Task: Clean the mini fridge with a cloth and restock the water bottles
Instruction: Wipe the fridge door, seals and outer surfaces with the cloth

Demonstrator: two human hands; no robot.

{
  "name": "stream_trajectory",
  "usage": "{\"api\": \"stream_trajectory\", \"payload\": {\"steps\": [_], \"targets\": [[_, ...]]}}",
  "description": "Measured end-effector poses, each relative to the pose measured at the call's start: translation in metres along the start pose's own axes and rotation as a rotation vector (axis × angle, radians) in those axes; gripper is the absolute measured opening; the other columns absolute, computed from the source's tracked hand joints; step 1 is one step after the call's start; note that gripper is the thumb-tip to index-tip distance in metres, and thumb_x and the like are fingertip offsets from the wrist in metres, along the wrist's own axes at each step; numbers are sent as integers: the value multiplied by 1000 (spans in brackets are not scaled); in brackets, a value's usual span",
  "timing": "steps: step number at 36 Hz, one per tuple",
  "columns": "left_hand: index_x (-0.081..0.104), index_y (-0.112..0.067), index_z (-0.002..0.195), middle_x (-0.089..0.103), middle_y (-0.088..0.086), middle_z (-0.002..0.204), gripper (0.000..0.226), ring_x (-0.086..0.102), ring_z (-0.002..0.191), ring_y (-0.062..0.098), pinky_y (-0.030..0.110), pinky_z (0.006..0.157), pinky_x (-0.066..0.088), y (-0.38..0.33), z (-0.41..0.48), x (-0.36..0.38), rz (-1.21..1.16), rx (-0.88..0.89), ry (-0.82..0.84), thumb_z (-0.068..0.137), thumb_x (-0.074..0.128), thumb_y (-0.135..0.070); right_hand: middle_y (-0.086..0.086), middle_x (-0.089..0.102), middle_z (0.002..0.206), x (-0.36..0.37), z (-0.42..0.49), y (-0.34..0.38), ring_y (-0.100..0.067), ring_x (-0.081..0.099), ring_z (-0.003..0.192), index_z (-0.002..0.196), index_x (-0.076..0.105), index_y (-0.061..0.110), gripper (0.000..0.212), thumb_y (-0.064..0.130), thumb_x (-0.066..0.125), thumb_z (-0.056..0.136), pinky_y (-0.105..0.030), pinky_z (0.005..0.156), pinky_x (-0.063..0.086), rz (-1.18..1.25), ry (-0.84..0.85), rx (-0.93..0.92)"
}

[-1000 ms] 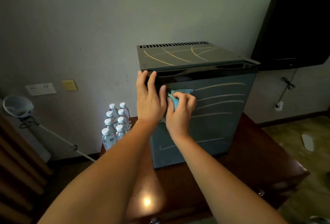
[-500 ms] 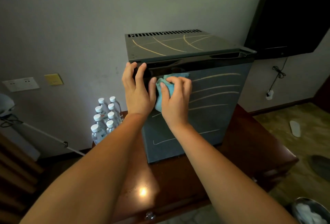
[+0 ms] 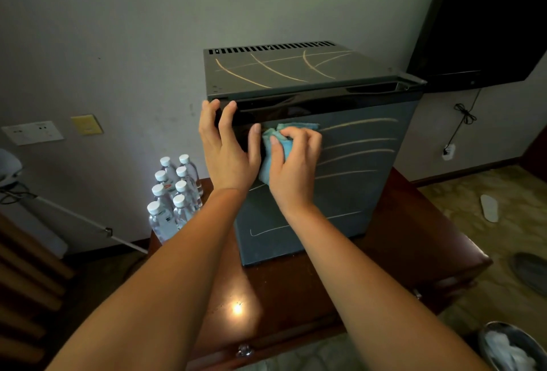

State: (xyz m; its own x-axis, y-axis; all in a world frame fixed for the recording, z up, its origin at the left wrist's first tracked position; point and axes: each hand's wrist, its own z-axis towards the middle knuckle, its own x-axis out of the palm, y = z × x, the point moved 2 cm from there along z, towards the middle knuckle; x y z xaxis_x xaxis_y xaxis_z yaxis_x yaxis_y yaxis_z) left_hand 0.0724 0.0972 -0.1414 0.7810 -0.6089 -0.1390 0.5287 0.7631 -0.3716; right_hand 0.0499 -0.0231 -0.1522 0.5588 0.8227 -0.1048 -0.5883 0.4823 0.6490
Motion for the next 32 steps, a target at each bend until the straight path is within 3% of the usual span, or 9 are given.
{"api": "stream_trajectory", "payload": {"steps": [4,7,9,12,15,18,21,25,32], "targets": [[48,-8,138,39,20,150,46,28,148,36,39,123,25,-10,0,2,77,-42,-40,99,61,-29,-7,47,118,-9,-4,-18,-24,55,110,110,60,8,18,18,65,96,-41,90,54,-25,-23,35],[53,-9,140,42,16,153,44,23,150,36,51,123,20,-21,-3,4,211,15,-31,100,58,-24,-5,45,122,-22,-5,-35,-21,56,111,113,56,11,20,22,62,98,-41,89,56,-20,-59,154],[53,-12,142,41,12,156,43,22,151,34,49,126,10,-31,-2,9,267,75,8,100,54,-21,-7,44,122,-29,-1,-38,-22,56,110,113,55,8,20,20,62,99,-42,91,54,-21,-66,177],[56,-15,141,47,3,155,41,27,151,29,42,126,1,-48,10,23,263,131,37,101,51,-20,-14,46,118,-34,12,-31,-29,57,108,111,57,1,19,10,64,96,-44,92,53,-43,8,37],[63,-15,133,59,-1,144,34,40,146,23,39,126,5,-57,19,35,254,161,70,101,51,-19,-15,47,116,-36,24,-27,-30,57,106,110,58,0,19,6,64,93,-43,92,52,-66,78,-87],[67,-15,130,66,-2,133,33,53,132,22,40,123,15,-55,15,37,310,182,73,101,54,-23,-13,48,116,-40,29,-34,-27,58,106,110,58,3,19,13,65,95,-41,90,54,-55,53,-70],[62,-15,134,64,1,128,39,51,128,24,43,123,16,-53,5,38,345,181,93,98,56,-29,-12,47,119,-49,25,-53,-25,57,108,111,57,4,20,16,65,97,-42,90,54,-34,-23,58],[59,-13,131,60,5,126,39,45,130,27,41,125,6,-58,2,45,362,111,82,97,54,-32,-9,44,122,-60,27,-65,-21,56,109,113,54,5,20,17,62,99,-37,92,53,-17,-60,164],[60,-10,127,60,7,127,40,46,132,30,41,125,3,-65,0,57,402,71,35,97,54,-34,-14,50,115,-50,49,-40,-27,57,107,109,61,0,20,13,66,94,-41,91,53,-33,45,-78]]}}
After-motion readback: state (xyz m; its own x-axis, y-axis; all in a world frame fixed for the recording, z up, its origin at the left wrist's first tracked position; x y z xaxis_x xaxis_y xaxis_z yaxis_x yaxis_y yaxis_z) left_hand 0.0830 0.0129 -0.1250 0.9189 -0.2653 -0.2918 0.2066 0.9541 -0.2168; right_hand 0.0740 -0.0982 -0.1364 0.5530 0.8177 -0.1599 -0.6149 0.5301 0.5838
